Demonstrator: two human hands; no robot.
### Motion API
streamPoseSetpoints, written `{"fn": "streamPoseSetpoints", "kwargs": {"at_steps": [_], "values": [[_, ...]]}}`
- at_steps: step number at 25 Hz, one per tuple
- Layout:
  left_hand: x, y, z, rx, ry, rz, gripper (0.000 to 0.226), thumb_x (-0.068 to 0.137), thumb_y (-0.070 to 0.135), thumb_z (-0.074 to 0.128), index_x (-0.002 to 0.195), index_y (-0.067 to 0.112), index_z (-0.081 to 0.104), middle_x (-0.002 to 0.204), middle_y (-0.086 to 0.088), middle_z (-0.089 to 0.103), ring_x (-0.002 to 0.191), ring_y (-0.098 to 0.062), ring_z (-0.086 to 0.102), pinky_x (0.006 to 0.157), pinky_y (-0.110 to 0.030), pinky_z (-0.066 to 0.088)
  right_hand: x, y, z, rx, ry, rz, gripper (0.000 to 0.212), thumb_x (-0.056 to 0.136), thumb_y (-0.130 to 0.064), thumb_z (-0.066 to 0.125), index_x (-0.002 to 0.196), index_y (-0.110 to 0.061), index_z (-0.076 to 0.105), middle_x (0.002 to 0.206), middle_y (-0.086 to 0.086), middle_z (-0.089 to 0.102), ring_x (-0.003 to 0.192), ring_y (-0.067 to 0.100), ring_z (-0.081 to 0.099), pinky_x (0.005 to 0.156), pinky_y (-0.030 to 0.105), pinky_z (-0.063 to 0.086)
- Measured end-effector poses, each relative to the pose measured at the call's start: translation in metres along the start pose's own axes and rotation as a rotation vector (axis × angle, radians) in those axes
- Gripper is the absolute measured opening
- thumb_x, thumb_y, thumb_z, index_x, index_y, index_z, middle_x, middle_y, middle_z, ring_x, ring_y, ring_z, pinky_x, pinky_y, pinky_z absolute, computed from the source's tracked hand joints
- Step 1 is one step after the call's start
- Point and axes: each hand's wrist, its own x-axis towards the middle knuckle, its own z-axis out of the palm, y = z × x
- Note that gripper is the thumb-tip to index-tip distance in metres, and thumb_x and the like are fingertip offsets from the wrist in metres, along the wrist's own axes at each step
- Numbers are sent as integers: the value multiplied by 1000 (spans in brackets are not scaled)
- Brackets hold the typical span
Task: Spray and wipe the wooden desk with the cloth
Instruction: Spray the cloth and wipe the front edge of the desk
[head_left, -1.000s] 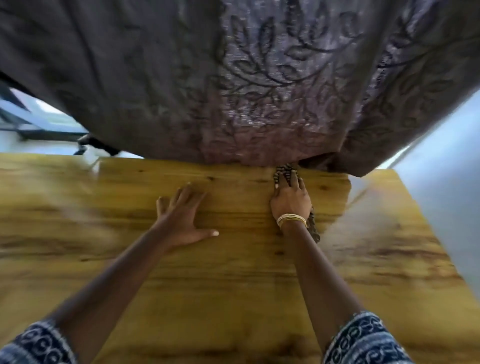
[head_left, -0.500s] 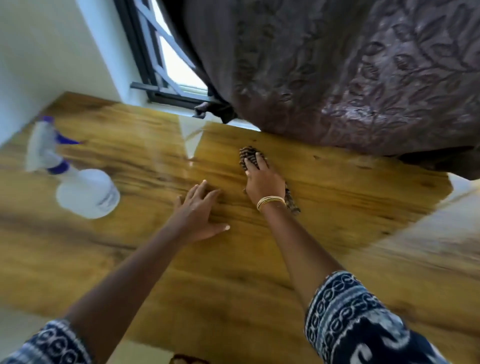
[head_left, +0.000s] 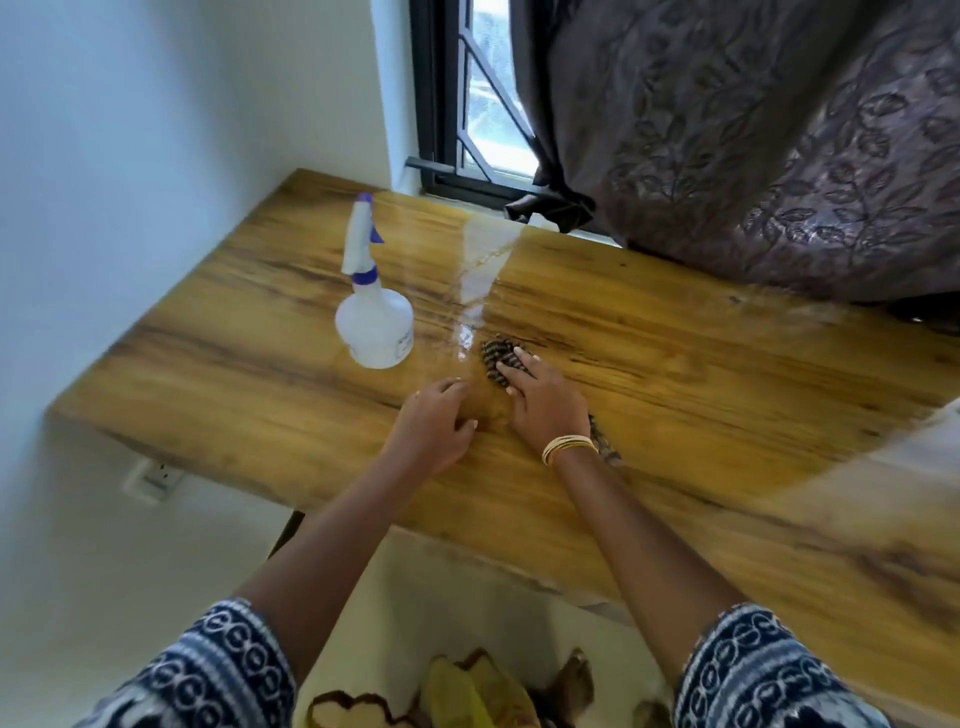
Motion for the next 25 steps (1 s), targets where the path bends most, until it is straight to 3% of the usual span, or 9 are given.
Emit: {"fn": "streamPoseSetpoints", "kwargs": {"at_steps": [4, 6, 9, 12, 17, 20, 21, 23, 25], "values": [[-16, -16, -17, -126, 56, -41, 37, 87, 18, 64, 124, 14, 62, 116, -5, 67, 104, -22, 63, 90, -36, 52, -17, -38, 0, 137, -64, -38, 38, 95, -13, 51, 128, -27, 63, 143, -8, 52, 123, 18, 55, 96, 35, 50], [-20, -24, -28, -204, 116, -105, 29, 88, 17, 63, 115, 14, 68, 106, -2, 72, 97, -18, 66, 86, -34, 54, -13, -49, -9, 381, -84, 46, 34, 94, -12, 54, 123, -24, 67, 134, -7, 60, 117, 16, 59, 92, 26, 49], [-21, -27, -46, -262, 228, -170, 14, 89, 22, 61, 93, 14, 73, 80, 1, 72, 73, -12, 65, 63, -26, 52, 1, -50, -27, 1011, -96, 419, 32, 96, -9, 56, 127, -8, 63, 121, 8, 66, 99, 13, 62, 79, 10, 48], [-9, -28, -69, -305, 410, -172, 16, 87, 30, 67, 81, 16, 65, 65, 5, 60, 60, -11, 56, 51, -20, 36, 13, -57, -43, 1773, -137, 688, 27, 100, -16, 50, 123, -4, 58, 99, 11, 66, 82, 20, 60, 77, 33, 51], [32, -33, -97, -373, 662, -366, 47, 73, 45, 78, 94, 14, 50, 91, 1, 52, 84, -19, 52, 71, -32, 41, 50, -73, -60, 1996, -206, 680, 31, 101, -32, 45, 112, -8, 61, 96, 10, 70, 84, 24, 66, 72, 34, 55], [63, -43, -111, -417, 589, -584, 75, 62, 61, 80, 113, 14, 52, 113, -4, 56, 105, -23, 55, 86, -42, 47, 77, -72, -68, 1989, -244, 673, 48, 105, -33, 34, 96, -7, 72, 87, 12, 74, 75, 26, 71, 62, 33, 58], [73, -48, -114, -449, 515, -555, 82, 62, 61, 80, 123, 15, 50, 123, -5, 55, 112, -24, 54, 92, -44, 48, 86, -72, -70, 2021, -274, 647, 55, 106, -32, 29, 92, -6, 75, 86, 13, 74, 74, 25, 72, 65, 32, 59], [91, -58, -118, -530, 396, -389, 81, 70, 52, 81, 135, 19, 45, 133, -5, 52, 118, -23, 52, 96, -44, 47, 105, -72, -69, 2139, -304, 630, 47, 104, -26, 29, 119, 2, 63, 108, 21, 66, 93, 30, 65, 100, 34, 48], [106, -63, -122, -500, 362, -199, 55, 81, 32, 74, 130, 24, 51, 126, -2, 56, 111, -24, 56, 86, -35, 47, 123, -71, -67, 2193, -338, 608, 54, 94, -26, 39, 139, 4, 40, 120, 23, 54, 103, 31, 55, 110, 40, 35]]}}
